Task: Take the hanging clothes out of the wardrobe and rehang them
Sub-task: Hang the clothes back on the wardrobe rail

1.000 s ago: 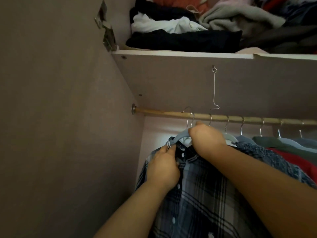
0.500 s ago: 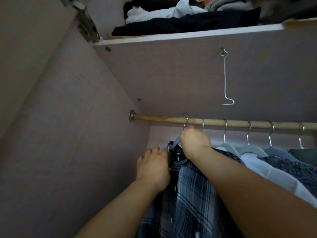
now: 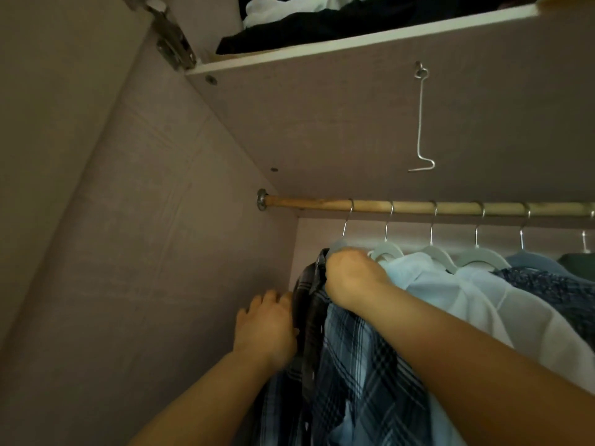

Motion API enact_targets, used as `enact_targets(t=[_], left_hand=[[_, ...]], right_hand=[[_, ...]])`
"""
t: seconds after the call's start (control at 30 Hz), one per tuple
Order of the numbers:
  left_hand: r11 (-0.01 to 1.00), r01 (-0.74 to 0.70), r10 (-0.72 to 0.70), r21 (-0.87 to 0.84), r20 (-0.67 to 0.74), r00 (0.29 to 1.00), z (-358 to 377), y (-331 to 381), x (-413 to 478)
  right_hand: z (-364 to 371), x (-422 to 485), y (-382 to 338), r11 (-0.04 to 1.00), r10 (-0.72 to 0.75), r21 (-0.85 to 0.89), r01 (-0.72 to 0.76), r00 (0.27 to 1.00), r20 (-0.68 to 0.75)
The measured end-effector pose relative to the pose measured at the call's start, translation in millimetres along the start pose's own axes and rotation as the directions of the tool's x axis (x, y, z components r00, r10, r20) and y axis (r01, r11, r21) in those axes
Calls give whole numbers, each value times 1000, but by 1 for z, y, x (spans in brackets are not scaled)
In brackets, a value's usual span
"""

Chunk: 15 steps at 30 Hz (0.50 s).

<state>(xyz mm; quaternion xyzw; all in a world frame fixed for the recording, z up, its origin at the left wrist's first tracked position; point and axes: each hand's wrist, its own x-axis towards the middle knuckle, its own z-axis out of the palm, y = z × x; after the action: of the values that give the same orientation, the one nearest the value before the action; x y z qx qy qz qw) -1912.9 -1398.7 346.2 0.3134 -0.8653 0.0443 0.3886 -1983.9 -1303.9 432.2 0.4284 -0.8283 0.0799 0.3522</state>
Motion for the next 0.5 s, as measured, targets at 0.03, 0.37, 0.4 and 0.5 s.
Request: enact_targets(t=[0.03, 0.37, 0.4, 0.5], left_hand=[[1000, 4, -4, -2, 9, 1000, -2, 0, -6], [994, -53, 61, -95, 74, 995, -43, 4, -88], [993, -60, 70, -104, 90, 994, -47, 4, -100], [988, -80, 99, -131, 146, 984, -58, 4, -138]], right_hand=[[1, -9, -1, 1000, -16, -16, 16, 1000, -12], [6, -133, -11, 989, -144, 5, 145, 986, -88], [7, -149, -15, 990, -139, 27, 141, 988, -63], [5, -197, -23, 991, -102, 86, 99, 994, 28]])
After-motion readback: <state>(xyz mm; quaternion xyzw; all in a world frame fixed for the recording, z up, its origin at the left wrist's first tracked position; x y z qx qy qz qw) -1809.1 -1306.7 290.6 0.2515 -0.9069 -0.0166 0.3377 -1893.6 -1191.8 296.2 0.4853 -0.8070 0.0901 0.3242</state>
